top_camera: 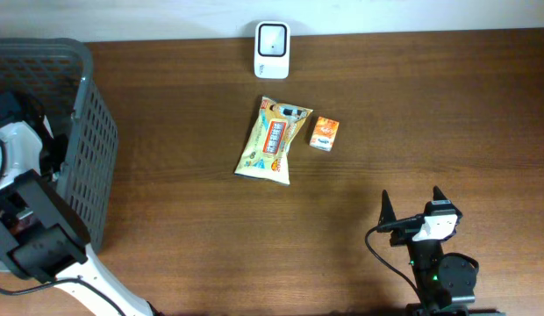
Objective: Scan the item barcode
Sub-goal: 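Reach into the basket and grasp the small green tissue pack, then carry the green tissue pack out and place it on the table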
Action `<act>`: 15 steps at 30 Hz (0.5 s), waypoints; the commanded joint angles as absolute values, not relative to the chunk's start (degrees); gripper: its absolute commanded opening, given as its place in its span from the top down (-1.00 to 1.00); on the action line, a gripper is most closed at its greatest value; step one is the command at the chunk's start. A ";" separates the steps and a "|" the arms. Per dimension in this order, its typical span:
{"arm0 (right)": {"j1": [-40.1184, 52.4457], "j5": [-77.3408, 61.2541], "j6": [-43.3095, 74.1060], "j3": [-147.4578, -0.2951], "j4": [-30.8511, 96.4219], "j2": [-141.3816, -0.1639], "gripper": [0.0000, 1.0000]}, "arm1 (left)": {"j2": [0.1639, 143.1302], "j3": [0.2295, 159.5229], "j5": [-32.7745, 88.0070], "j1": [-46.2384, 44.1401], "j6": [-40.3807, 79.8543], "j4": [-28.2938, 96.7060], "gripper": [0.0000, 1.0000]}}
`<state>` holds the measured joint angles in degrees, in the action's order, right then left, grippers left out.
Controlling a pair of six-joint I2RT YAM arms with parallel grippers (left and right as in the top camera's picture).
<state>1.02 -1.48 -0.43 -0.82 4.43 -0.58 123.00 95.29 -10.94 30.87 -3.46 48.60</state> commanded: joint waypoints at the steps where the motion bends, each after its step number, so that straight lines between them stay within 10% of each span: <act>1: 1.50 -1.23 -0.38 -0.32 4.49 -0.25 -0.97 | 122.37 98.76 -10.26 31.03 -0.43 52.36 1.00; 12: 1.50 -1.23 -0.38 -0.32 4.49 -0.25 -0.97 | 92.95 108.92 46.02 27.51 17.54 54.54 1.00; 15: 1.50 -1.23 -0.38 -0.32 4.49 -0.25 -0.97 | 93.36 108.57 44.40 17.02 16.38 55.90 1.00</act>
<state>1.02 -1.50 -0.43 -0.84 4.43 -0.58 92.53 108.97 39.16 25.10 16.16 55.11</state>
